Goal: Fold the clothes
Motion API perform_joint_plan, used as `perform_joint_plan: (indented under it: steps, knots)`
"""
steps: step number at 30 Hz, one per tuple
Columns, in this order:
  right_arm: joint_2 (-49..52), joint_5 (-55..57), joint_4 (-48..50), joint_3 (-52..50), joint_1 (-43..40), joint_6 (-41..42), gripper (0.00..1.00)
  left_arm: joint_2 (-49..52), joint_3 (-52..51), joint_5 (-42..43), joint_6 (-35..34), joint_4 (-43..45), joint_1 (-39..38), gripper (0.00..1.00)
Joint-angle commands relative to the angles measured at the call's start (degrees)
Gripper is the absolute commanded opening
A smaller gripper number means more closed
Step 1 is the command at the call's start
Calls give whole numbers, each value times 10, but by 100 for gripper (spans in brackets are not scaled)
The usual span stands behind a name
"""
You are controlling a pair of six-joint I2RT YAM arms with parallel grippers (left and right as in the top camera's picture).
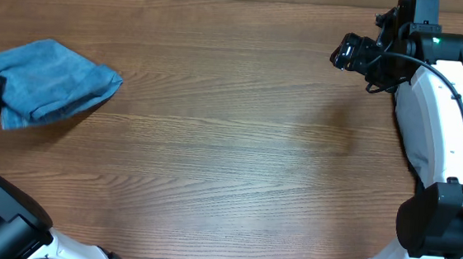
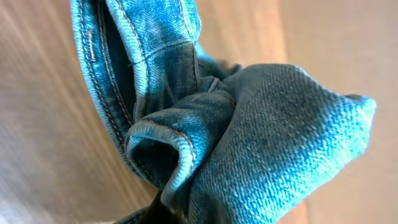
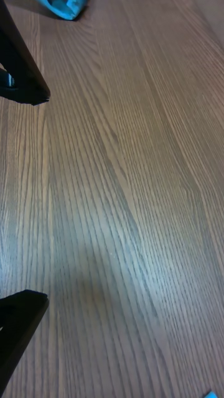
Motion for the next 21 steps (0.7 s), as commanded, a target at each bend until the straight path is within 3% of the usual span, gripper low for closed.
perform_joint_plan:
  steps: [1,11,12,13,15,18,21]
  knots:
    - [-2,-3,3,1,-1,-3,100,2,-30,-75,-8,5,-2,4]
    - [-2,-3,3,1,-1,-3,100,2,-137,-154,-15,17,-2,4]
    - [-2,-3,3,1,-1,-3,100,2,-144,-156,0,17,-2,9]
    - [-2,-3,3,1,-1,-3,100,2,-145,-156,14,17,-2,25]
    - [-2,-3,3,1,-1,-3,100,1,-144,-132,49,17,-2,76]
    - [-2,-3,3,1,-1,-3,100,0,-132,-41,80,13,0,98]
    - [-2,-3,3,1,-1,-3,100,-3,-80,31,80,-35,-1,100]
